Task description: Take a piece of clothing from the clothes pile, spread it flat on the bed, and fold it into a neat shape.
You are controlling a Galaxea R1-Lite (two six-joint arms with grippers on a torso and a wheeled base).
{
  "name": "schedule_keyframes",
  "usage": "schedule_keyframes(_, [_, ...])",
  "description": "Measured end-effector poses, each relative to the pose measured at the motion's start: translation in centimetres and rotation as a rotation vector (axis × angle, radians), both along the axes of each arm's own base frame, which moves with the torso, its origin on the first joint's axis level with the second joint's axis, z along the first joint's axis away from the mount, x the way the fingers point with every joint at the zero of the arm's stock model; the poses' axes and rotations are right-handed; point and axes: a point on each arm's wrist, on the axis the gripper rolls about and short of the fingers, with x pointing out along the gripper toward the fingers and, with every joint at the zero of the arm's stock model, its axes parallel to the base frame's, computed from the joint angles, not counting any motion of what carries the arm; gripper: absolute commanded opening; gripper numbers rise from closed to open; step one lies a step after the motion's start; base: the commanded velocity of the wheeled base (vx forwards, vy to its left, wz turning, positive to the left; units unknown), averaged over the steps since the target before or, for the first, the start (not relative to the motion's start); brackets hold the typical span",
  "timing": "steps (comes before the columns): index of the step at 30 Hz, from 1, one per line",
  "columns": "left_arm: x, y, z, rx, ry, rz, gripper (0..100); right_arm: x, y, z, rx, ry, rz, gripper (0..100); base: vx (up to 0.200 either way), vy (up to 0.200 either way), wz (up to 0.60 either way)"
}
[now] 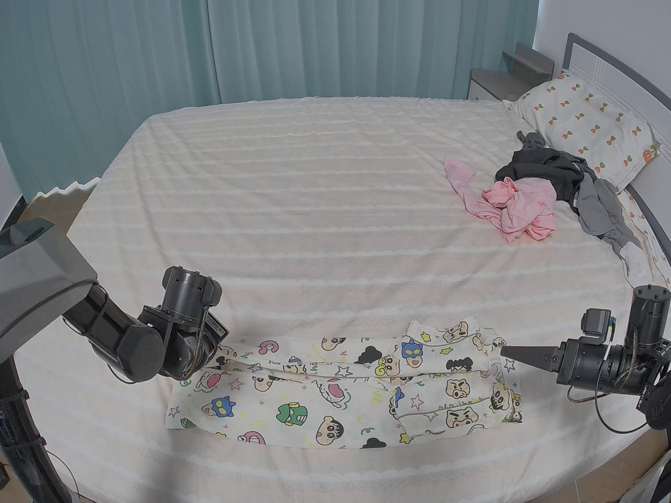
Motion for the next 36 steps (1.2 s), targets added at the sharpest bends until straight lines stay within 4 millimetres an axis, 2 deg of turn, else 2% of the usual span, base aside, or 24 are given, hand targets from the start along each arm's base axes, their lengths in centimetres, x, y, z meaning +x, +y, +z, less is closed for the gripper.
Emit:
schedule_keyframes(10, [0.2, -0.2, 0.8, 0.136, -0.188, -0.113, 0, 0.0, 0.0, 0.0, 0.000, 0.000, 0.000, 100, 0.000, 0.000, 0.00])
schedule_keyframes(16, [-0.5, 0.0, 0.9, 0.171, -0.319, -0.153, 0, 0.0, 0.0, 0.0, 0.000, -0.001, -0.001, 100, 0.000, 0.000, 0.00])
schedule_keyframes(20, [-1.6, 0.3, 0.6, 0.213, -0.396, -0.186, 0, 0.0, 0.0, 0.0, 0.000, -0.002, -0.001, 100, 0.000, 0.000, 0.00])
schedule_keyframes(27, [-4.4, 0.8, -1.3, 0.270, -0.382, -0.262, 0, 0.0, 0.0, 0.0, 0.001, -0.001, 0.000, 100, 0.000, 0.000, 0.00])
schedule_keyframes(36, [-5.6, 0.9, -3.6, 0.297, -0.286, -0.315, 0, 0.0, 0.0, 0.0, 0.001, -0.002, 0.000, 100, 0.000, 0.000, 0.00])
